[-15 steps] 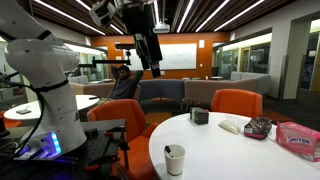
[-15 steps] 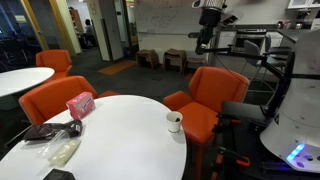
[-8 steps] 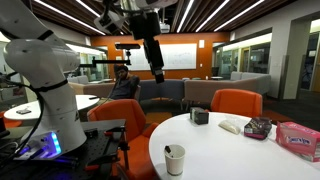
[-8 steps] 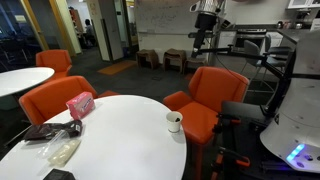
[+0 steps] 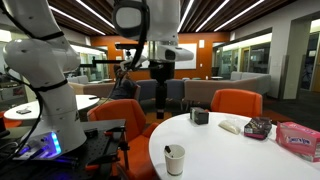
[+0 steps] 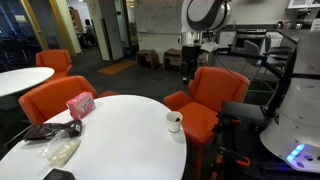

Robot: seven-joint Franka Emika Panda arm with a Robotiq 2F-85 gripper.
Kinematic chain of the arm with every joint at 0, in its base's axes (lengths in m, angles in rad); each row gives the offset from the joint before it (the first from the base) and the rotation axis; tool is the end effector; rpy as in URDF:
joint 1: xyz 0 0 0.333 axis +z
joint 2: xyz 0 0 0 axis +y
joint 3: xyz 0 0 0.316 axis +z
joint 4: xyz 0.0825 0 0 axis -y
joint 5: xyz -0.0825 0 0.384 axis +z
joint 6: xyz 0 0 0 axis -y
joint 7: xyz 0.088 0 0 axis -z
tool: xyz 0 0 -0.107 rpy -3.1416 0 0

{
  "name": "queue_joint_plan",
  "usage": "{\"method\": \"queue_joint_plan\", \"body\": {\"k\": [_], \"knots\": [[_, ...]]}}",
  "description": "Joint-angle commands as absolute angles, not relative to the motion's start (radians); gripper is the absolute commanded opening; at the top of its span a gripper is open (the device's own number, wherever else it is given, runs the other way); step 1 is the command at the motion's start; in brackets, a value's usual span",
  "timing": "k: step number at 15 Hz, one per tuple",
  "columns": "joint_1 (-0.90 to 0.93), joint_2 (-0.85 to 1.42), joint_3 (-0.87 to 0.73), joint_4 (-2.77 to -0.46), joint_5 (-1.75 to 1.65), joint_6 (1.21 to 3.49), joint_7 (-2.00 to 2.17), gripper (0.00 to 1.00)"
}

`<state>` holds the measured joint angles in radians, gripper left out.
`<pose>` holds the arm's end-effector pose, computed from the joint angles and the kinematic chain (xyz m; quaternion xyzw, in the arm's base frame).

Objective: Take the marker out of the white cup

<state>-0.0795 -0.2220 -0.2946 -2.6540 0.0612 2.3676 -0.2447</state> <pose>0.3783 -0.1429 0.3058 -0.9945 0.0825 0.0200 0.0614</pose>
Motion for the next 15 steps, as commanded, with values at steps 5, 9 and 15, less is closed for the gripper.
{"method": "queue_joint_plan", "body": {"k": [5,9,15], "knots": [[-0.106,0.097,-0.205,-2.478,0.126,2.374,-0.076,0.83],[-0.111,0.212,-0.168,-2.405,0.157,2.352,-0.054,0.69],[-0.130,0.336,-0.130,-2.325,0.196,2.337,-0.056,0.70]]}}
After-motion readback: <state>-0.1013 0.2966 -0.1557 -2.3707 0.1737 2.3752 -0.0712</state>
